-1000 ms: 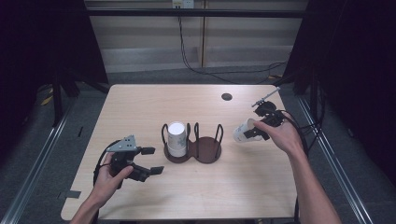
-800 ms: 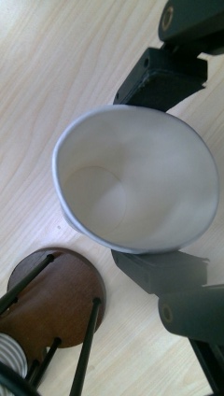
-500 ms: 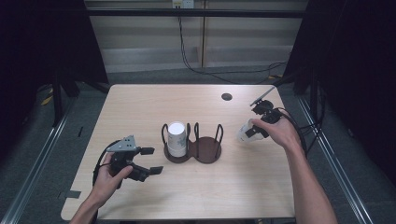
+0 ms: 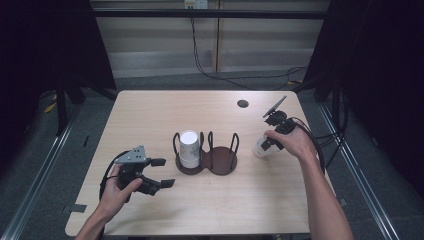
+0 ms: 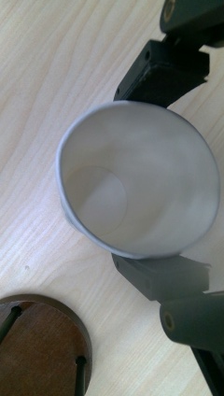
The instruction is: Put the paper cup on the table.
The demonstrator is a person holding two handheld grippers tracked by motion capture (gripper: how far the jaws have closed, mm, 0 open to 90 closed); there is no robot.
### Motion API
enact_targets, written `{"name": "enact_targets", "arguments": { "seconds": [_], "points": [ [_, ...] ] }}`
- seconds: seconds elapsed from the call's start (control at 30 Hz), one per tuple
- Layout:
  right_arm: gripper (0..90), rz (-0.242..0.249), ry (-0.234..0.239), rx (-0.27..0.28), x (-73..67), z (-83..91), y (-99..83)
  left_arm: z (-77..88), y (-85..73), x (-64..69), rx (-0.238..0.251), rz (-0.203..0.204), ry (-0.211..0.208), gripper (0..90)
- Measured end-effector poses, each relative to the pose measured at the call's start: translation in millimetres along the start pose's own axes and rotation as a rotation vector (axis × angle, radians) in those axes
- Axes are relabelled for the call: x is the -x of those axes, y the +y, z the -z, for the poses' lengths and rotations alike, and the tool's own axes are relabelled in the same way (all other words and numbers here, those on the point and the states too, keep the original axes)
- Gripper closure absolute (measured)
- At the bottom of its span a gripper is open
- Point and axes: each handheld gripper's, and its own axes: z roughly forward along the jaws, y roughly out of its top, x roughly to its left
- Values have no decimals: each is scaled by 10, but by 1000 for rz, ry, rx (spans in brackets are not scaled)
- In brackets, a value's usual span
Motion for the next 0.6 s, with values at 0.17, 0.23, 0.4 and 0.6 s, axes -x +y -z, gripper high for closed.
{"name": "enact_targets", "arguments": {
  "seconds": [0.17,0.23,0.4,0.6],
  "points": [
    [226,6,-14,13,-40,-22,25,8,2,-1,11,4,1,159],
    [220,4,-16,23,-44,-31,33,6,2,-2,6,0,4,159],
    [208,13,-16,42,-89,-56,60,4,5,4,11,-4,3,159],
    [200,22,-12,80,-150,-100,88,21,6,-3,14,2,8,159]
  ]
}}
